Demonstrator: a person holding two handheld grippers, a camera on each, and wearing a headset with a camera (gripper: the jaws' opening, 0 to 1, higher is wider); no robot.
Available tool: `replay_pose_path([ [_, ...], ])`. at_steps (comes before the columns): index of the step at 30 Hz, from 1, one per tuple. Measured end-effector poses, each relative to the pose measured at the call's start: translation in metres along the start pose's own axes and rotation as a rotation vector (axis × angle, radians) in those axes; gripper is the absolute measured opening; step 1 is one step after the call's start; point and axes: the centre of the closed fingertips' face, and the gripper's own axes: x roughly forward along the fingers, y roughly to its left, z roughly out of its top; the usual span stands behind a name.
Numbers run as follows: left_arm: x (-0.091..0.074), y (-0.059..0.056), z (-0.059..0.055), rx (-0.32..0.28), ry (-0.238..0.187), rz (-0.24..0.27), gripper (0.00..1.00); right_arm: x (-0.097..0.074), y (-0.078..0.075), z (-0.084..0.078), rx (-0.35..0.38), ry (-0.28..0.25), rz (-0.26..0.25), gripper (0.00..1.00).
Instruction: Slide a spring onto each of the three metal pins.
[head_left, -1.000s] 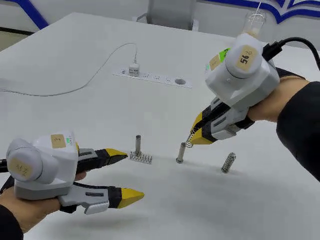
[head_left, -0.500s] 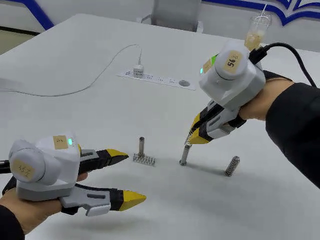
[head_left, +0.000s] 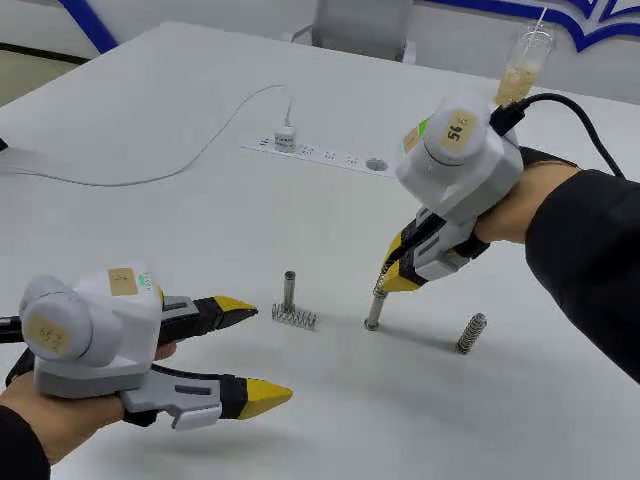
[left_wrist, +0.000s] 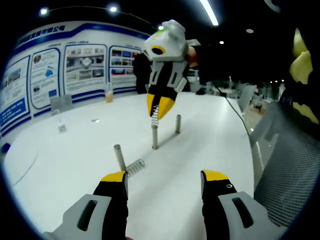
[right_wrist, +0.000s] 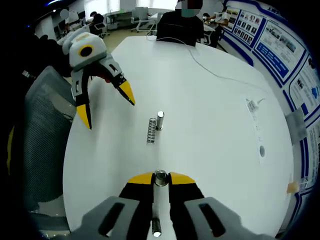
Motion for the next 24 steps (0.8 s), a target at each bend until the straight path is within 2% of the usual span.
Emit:
replay_pose_path([
  [24,-0.002,0.002,-0.001,-0.014,-0.002,0.024,0.59,0.039,0.001,-0.018,0.004,0.062,0.037,0.12],
])
